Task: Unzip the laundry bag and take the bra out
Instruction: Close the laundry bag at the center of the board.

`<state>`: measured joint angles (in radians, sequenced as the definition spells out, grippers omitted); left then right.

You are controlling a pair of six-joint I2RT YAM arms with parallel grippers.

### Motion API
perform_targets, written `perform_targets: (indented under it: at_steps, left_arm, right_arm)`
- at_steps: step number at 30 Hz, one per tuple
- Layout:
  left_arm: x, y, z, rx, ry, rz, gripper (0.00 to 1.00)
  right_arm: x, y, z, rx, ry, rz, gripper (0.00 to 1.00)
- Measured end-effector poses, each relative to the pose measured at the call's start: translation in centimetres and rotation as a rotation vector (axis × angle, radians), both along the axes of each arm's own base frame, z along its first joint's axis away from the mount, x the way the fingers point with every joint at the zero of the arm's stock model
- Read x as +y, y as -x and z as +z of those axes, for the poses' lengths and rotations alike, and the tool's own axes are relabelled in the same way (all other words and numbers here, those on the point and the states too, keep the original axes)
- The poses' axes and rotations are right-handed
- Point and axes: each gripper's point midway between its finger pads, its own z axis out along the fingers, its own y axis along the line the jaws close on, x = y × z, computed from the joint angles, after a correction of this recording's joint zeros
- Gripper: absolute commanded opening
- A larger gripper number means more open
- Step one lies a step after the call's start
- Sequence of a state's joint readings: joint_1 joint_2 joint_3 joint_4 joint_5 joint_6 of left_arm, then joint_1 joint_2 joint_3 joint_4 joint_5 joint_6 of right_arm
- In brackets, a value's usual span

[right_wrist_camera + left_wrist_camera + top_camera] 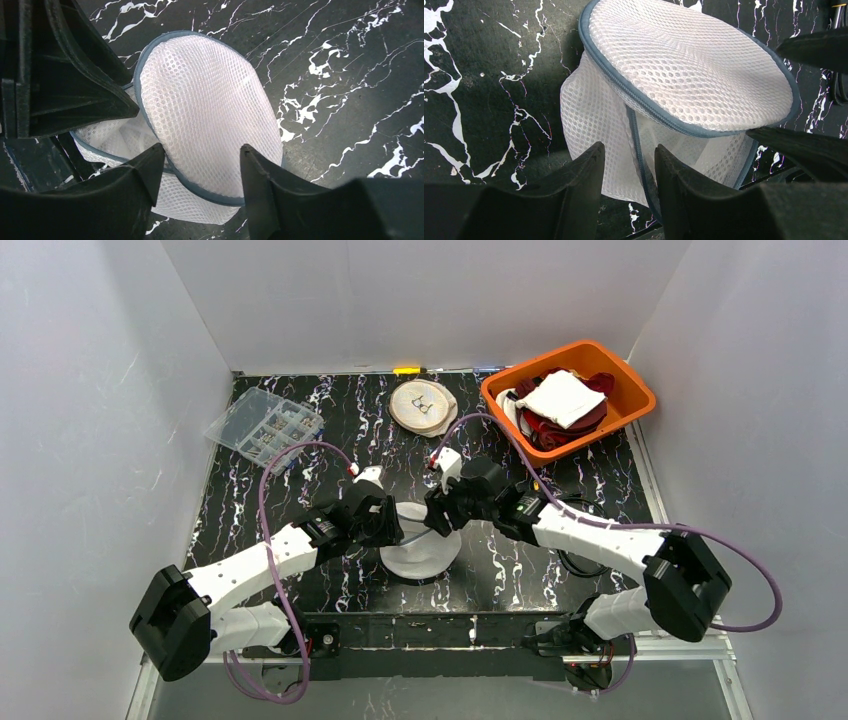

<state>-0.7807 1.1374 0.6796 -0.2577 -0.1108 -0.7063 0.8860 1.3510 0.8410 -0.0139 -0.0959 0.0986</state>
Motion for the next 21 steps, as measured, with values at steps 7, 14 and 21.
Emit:
perform_targets:
  at_steps: [7,14,21]
  left_arm:
    - [0.0,0.0,0.0,0.0,-0.001,0.0,0.4]
    - [0.1,0.0,0.0,0.0,-0.002,0.001,0.4]
    - [0.1,0.0,0.0,0.0,-0.002,0.001,0.4]
  right_arm:
    - [0.4,0.5,-1.2,0.022,0.025,0.03,0.68]
    - [0.4,0.6,-0.9,0.008,0.025,0.04,0.78]
    - [0.2,0.7,-0.7,-0.007,0.034,0.034,0.63]
